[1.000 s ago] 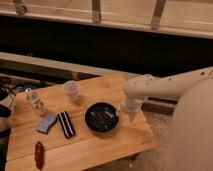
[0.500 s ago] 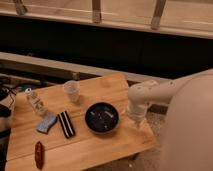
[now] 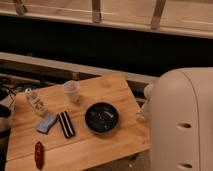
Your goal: Push the ceramic bowl across the table
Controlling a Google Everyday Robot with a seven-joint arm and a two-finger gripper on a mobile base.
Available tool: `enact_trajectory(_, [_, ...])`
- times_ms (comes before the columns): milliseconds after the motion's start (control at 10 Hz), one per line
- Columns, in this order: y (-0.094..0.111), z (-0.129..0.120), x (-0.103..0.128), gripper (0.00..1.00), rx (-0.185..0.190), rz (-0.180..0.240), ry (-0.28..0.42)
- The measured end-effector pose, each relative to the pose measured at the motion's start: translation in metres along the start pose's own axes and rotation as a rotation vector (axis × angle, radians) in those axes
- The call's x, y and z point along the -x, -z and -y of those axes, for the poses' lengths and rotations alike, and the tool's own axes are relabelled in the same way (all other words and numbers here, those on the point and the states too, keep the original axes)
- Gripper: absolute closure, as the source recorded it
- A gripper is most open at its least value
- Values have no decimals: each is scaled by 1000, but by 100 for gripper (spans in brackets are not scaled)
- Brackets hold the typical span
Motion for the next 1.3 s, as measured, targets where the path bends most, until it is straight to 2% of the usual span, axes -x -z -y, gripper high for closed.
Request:
enact_trajectory(200, [1, 4, -2, 20, 20, -19, -2])
enact_trajectory(400, [18, -14, -20, 20, 59, 0, 49])
enact_trajectory(600, [28, -33, -40, 20, 80, 3, 102])
enact_trajectory(800, [20, -39, -50, 20, 59, 1, 132])
enact_trajectory(1000, [10, -35, -53, 22, 39, -10, 131])
enact_trajectory(1300, [14, -39, -85, 49, 45, -35, 186])
